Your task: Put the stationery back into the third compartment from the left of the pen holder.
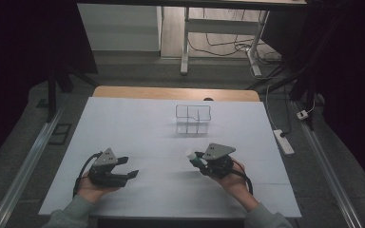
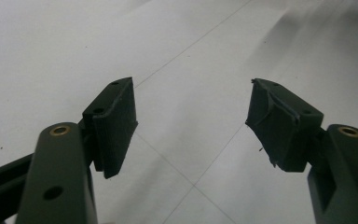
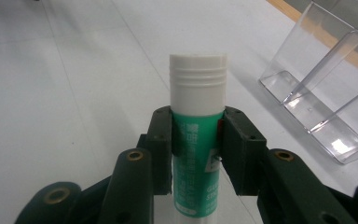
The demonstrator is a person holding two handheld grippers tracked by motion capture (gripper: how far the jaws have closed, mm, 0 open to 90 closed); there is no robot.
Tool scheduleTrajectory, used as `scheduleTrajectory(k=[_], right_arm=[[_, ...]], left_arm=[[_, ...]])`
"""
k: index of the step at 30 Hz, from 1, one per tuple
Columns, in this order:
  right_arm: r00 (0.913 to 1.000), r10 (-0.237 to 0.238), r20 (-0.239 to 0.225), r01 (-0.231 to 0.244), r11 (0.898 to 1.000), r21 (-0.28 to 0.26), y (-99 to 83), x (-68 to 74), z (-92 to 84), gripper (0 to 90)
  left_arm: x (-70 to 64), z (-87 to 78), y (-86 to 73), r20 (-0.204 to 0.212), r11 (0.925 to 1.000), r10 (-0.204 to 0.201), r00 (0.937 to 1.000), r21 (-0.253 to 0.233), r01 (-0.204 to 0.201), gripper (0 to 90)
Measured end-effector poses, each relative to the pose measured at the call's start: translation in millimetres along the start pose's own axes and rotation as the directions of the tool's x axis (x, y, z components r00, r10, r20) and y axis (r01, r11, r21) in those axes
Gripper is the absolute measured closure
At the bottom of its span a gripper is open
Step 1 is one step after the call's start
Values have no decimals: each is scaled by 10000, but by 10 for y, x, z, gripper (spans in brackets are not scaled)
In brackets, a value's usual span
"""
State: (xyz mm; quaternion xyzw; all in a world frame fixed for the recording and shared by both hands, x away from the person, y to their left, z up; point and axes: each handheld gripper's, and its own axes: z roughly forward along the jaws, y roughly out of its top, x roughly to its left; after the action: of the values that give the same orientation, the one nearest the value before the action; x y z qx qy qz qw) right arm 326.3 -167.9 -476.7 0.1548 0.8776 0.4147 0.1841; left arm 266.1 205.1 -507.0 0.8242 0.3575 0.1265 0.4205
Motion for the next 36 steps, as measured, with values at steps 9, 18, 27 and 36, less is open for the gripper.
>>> scheduleTrajectory(k=[9,18,27,36], right_arm=[[9965,824,146,-812,9945,-663,33,-127,-44,649],[9914,1282,259,-1240,9844,-1246,138,-273,-87,649],[9891,1445,290,-1386,9790,-1496,215,-332,-50,649],[9859,1620,428,-1535,9757,-1563,263,-397,-2,649]], left_arm=[[31,-55,-66,-143,9997,-225,9996,-12,225,322],[50,-49,-82,-218,9996,-276,9994,-1,276,321],[68,-43,-89,-227,9995,-302,9993,5,302,320],[68,-36,-91,-184,9996,-277,9994,47,278,318]])
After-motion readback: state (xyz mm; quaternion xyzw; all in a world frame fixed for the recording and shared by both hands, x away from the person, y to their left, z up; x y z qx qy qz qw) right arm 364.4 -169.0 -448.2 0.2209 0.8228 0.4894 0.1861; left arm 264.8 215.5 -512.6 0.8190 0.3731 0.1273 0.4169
